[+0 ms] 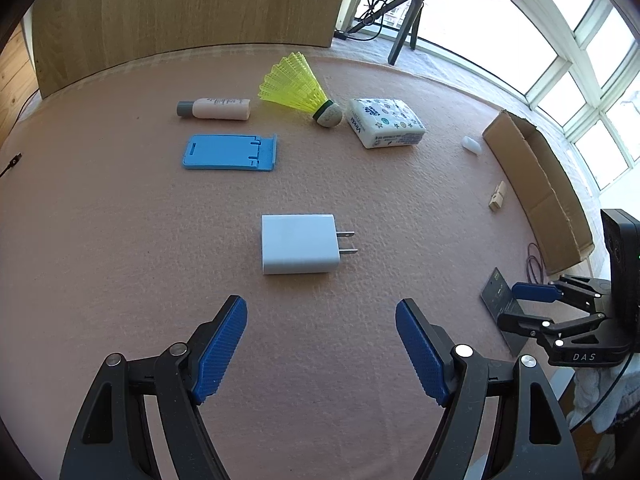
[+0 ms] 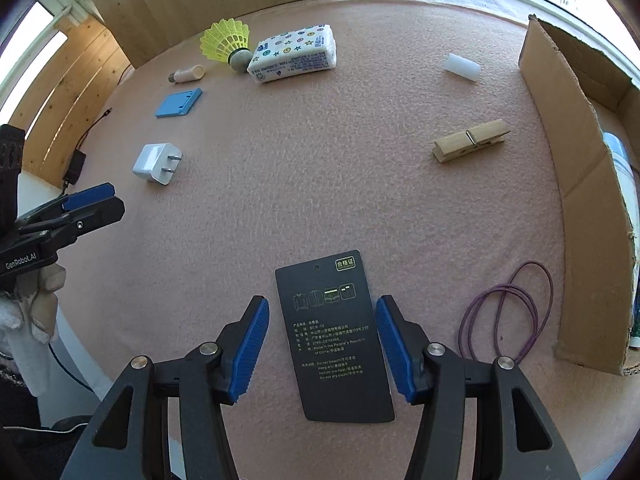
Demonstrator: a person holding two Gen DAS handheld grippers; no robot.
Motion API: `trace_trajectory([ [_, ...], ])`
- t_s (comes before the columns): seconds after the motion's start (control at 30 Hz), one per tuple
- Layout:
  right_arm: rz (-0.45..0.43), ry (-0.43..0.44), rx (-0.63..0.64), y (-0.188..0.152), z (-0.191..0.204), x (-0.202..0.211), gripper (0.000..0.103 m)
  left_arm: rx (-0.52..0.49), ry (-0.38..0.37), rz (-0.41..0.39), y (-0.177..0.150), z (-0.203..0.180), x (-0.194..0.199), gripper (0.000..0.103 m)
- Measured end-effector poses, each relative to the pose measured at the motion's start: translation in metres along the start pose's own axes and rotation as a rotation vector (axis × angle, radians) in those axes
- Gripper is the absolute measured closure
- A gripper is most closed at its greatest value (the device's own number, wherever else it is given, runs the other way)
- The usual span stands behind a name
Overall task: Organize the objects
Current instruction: 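Carry the black card with the right tool toward the box, then lower the black card into the box and open the right tool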
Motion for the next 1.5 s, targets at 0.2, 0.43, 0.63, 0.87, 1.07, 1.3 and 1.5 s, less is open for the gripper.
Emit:
trace_trajectory([
  [0.2, 0.058, -0.122, 0.115, -0.014, 0.015, -0.003, 0.047, -0.020, -0.003, 0.006, -0.001, -0.006, -0.002, 0.023],
  [0.43, 0.051, -0.156, 0.131, -0.017, 0.014, -0.001, 0.057, -0.042, 0.000, 0.007, -0.003, -0.013, -0.004, 0.023],
  [0.63, 0.002, -0.124, 0.060, -0.020, 0.000, 0.017, 0.057, -0.051, 0.002, 0.009, -0.004, -0.017, -0.004, 0.023],
  [0.87, -0.132, -0.136, -0.036, -0.018, -0.030, 0.074, 0.057, -0.073, -0.012, 0.015, -0.008, -0.033, -0.007, 0.023],
  [1.07, -0.210, -0.211, -0.116, -0.014, -0.076, 0.114, 0.057, -0.107, -0.029, 0.028, -0.012, -0.058, -0.015, 0.023],
  [1.3, -0.234, -0.264, -0.197, -0.023, -0.127, 0.136, 0.057, -0.175, -0.064, 0.036, -0.017, -0.102, -0.022, 0.023],
  [1.5, -0.230, -0.300, -0.226, -0.024, -0.159, 0.137, 0.057, -0.221, -0.090, 0.049, -0.023, -0.140, -0.032, 0.023],
])
Point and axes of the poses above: each gripper's, at about its wrist camera, not at the fingertips, and x roughly against the way its jaws point, z to its left, y to its top, the point moved 5 cm from there along -x, roughly the way its jaws point, and after that the axes turned 9 degrees about x, right-handed, at the moved point
